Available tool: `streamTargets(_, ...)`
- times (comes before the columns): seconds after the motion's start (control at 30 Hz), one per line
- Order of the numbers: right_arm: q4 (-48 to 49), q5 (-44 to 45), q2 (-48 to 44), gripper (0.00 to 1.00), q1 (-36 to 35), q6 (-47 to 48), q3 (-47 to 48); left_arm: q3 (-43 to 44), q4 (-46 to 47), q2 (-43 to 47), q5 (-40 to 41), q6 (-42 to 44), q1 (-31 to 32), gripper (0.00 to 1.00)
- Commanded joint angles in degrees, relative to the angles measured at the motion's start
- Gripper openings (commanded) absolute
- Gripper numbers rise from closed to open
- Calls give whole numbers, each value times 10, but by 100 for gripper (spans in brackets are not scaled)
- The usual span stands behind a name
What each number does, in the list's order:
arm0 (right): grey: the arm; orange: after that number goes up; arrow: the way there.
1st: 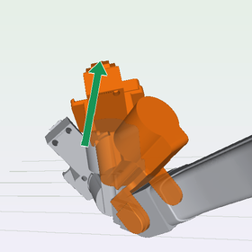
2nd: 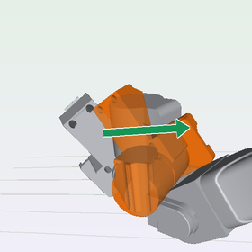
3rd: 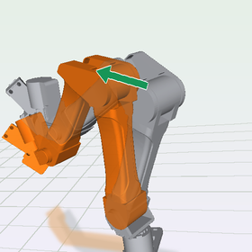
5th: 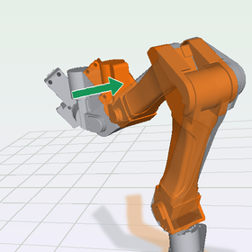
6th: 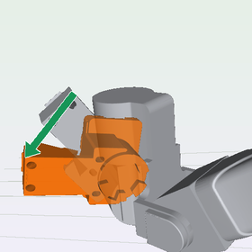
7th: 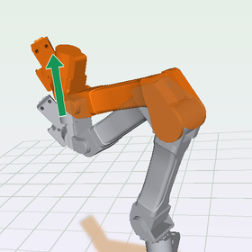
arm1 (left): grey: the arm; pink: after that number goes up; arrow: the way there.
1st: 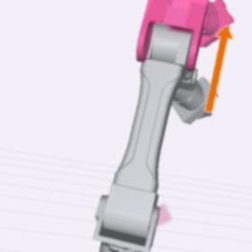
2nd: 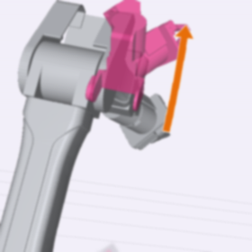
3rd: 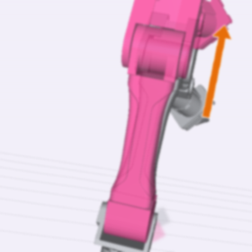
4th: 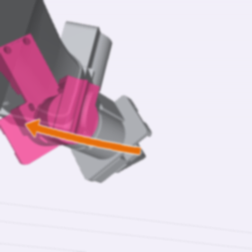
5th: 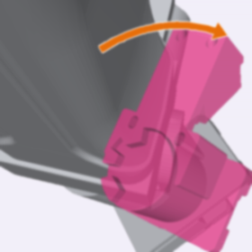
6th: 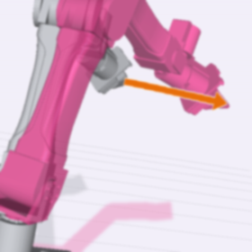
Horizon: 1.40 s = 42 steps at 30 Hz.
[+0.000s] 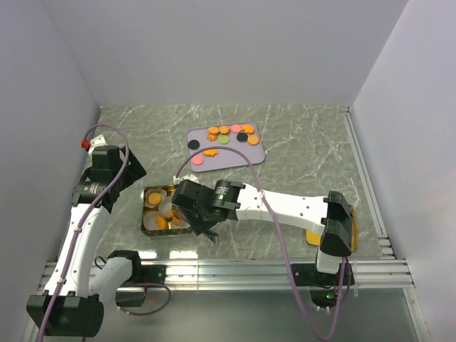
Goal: Pack the cookies
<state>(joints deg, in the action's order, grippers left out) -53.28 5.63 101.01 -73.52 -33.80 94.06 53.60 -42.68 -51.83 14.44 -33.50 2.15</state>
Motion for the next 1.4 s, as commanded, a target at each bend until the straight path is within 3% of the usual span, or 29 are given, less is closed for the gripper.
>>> streamTargets(0.0, 19, 27, 5, 18, -6, -21, -13, 1, 12, 13, 6, 4, 2, 97)
streamTargets(0.63, 9, 64, 33, 46, -6, -22, 11, 1, 12, 11, 5, 5, 4, 97)
streamTargets(1.13, -64, 135, 17, 48, 15, 0, 121, 1, 13, 16, 5, 5, 4, 97)
streamTargets(1.37, -79, 153, -19, 49, 128, 22, 133, 1, 13, 19, 5, 5, 4, 96)
